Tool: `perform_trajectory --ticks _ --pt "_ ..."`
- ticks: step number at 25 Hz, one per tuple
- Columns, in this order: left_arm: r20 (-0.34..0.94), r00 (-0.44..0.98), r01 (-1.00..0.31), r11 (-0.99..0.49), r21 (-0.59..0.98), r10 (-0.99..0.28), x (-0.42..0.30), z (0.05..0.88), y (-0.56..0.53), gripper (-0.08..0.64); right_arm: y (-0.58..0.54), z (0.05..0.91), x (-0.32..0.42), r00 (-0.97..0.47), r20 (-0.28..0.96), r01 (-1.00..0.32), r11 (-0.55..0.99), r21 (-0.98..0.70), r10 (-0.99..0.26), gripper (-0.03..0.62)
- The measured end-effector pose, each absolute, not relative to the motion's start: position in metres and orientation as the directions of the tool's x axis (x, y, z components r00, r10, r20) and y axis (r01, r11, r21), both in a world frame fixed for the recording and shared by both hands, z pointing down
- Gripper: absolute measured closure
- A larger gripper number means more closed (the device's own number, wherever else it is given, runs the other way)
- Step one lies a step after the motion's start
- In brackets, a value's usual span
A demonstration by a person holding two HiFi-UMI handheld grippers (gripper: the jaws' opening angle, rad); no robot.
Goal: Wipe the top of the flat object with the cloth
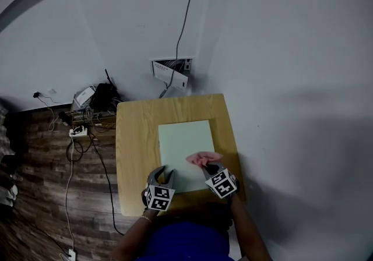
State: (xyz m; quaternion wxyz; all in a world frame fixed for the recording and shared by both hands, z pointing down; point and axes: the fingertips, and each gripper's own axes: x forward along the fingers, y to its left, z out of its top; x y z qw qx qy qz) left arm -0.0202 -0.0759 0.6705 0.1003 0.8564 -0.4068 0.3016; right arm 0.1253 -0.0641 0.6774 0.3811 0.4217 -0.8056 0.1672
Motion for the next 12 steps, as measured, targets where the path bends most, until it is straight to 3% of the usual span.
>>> perform_trajectory --ticks 5,12 --pt "0.598 0.487 -0.758 -0.648 -0.073 -0.637 -0.0193 0.6731 -0.0757 0.426 -0.0603 0.6794 0.1378 -0.349 0.745 -0.858 0.514 -0.009 -0.568 0.577" --pt "0.601 0.485 -0.759 -0.647 -0.070 -0.635 -0.0199 0.6724 -0.0766 0.426 -0.0606 0.6781 0.1370 -0.329 0.751 -0.853 0.522 0.024 -0.572 0.578"
